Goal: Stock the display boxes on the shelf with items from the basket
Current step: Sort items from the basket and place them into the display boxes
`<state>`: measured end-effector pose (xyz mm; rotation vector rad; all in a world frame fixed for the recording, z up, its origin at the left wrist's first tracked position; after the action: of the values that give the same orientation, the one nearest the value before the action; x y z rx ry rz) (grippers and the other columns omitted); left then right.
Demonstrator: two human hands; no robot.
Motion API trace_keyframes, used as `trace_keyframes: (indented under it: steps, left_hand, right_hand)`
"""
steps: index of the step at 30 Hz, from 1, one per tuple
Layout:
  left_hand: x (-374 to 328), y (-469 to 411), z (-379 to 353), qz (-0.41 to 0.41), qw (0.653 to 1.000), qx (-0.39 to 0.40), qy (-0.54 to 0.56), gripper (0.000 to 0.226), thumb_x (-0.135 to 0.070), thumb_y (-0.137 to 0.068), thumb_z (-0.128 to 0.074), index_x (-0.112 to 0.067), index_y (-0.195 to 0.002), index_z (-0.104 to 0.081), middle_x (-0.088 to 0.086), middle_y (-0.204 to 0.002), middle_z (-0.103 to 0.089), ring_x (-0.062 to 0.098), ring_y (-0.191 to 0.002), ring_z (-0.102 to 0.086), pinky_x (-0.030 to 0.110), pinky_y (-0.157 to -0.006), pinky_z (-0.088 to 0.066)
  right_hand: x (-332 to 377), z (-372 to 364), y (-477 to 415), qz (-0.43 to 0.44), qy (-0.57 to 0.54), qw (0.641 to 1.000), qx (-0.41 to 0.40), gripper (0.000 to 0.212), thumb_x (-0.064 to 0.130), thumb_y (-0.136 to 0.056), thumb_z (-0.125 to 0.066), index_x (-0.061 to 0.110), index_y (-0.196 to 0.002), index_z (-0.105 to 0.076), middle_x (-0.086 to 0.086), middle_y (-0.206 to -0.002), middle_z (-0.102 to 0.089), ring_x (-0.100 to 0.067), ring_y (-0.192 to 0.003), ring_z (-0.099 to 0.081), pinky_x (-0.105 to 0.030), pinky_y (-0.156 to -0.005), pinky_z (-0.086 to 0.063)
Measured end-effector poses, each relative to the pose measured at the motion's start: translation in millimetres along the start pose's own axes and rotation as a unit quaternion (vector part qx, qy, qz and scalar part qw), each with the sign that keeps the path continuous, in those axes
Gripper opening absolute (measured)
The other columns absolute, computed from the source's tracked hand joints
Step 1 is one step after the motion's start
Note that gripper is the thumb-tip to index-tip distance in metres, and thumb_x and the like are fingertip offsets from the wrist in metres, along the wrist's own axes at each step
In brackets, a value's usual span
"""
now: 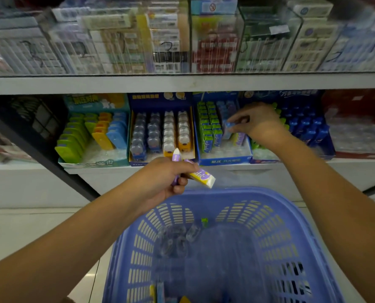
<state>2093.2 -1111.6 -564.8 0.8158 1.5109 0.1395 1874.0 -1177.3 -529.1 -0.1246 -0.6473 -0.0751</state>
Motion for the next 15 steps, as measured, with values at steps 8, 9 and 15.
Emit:
trace_keyframes:
  steps: [8, 9, 15]
  left_hand:
    - [2, -6, 4, -0.004, 1.000, 0.003, 0.009, 0.009, -0.006, -0.088, -0.062, -0.005, -0.080, -0.066, 0.000, -0.062, -0.054, 0.006, -0.049, -0.038, 0.016, -0.040, -0.028]
    - [1, -7, 4, -0.010, 1.000, 0.003, 0.010, 0.008, -0.005, -0.087, -0.063, -0.006, -0.080, -0.067, 0.001, -0.065, -0.052, 0.006, -0.049, -0.038, 0.016, -0.040, -0.028]
    - [1, -9, 3, -0.034, 0.999, -0.021, 0.023, 0.006, -0.008, -0.085, -0.066, -0.004, -0.089, -0.068, 0.003, -0.074, -0.052, 0.004, -0.048, -0.038, 0.015, -0.039, -0.029]
  right_hand:
    - [4, -6, -7, 0.022, 0.048, 0.999, 0.002, 0.020, 0.015, -0.087, -0.066, 0.006, -0.103, -0.073, -0.009, -0.110, -0.069, -0.017, -0.096, -0.062, -0.022, -0.084, -0.044]
    - [4, -5, -7, 0.020, 0.046, 0.999, -0.013, 0.019, 0.015, -0.085, -0.069, 0.004, -0.099, -0.074, -0.010, -0.107, -0.069, -0.021, -0.095, -0.063, -0.026, -0.084, -0.047]
    - [0, -12, -12, -0.016, 0.084, 0.996, -0.004, 0.023, 0.019, -0.082, -0.071, 0.004, -0.100, -0.070, -0.005, -0.095, -0.066, -0.023, -0.093, -0.062, -0.025, -0.080, -0.048]
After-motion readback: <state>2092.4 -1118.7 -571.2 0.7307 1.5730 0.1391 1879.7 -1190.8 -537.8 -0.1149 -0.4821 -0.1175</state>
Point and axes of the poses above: each hand's wrist, its own y-axis away from the middle knuckle, its own z-axis out of the back of the hand, x = y × z, the point moved 6 cm from there along -y, towards the middle knuckle
